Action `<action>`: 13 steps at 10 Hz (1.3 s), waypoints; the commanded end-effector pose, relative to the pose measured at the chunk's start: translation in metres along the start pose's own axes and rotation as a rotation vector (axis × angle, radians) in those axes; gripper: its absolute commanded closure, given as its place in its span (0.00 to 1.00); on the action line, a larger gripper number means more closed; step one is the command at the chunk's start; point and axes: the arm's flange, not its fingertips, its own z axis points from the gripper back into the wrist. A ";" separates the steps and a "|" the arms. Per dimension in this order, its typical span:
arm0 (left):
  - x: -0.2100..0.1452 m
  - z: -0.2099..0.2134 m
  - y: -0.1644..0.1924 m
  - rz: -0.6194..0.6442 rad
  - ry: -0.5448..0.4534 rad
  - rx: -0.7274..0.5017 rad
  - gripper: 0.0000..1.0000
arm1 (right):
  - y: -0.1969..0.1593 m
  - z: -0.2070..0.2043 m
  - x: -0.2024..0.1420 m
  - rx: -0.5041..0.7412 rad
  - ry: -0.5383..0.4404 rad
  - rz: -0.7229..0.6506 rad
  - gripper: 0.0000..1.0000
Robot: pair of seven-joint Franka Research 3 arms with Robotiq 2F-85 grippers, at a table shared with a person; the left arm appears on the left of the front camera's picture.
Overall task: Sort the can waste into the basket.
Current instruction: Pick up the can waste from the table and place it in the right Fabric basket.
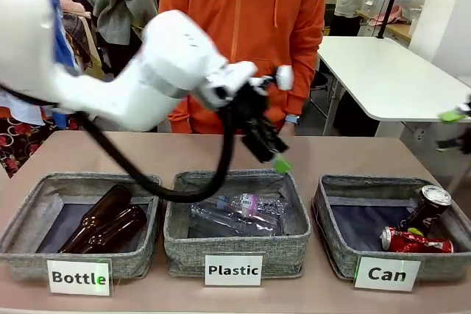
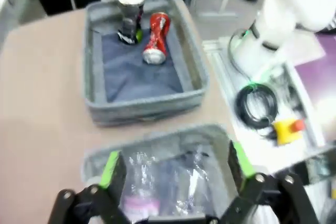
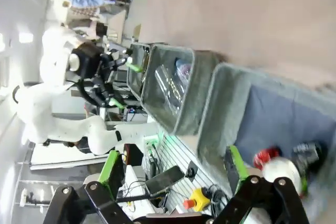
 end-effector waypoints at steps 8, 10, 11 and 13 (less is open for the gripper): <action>-0.258 0.264 -0.082 0.849 -0.808 0.039 0.00 | 0.051 -0.213 0.084 0.323 0.076 -0.122 0.00; -0.249 0.264 -0.083 0.807 -0.656 0.022 0.00 | 0.029 -0.179 0.096 0.362 -0.021 -0.196 0.00; -0.249 0.264 -0.083 0.807 -0.656 0.022 0.00 | 0.044 -0.218 0.079 0.300 0.092 -0.094 0.00; -0.249 0.264 -0.083 0.807 -0.656 0.022 0.00 | 0.044 -0.218 0.079 0.300 0.092 -0.094 0.00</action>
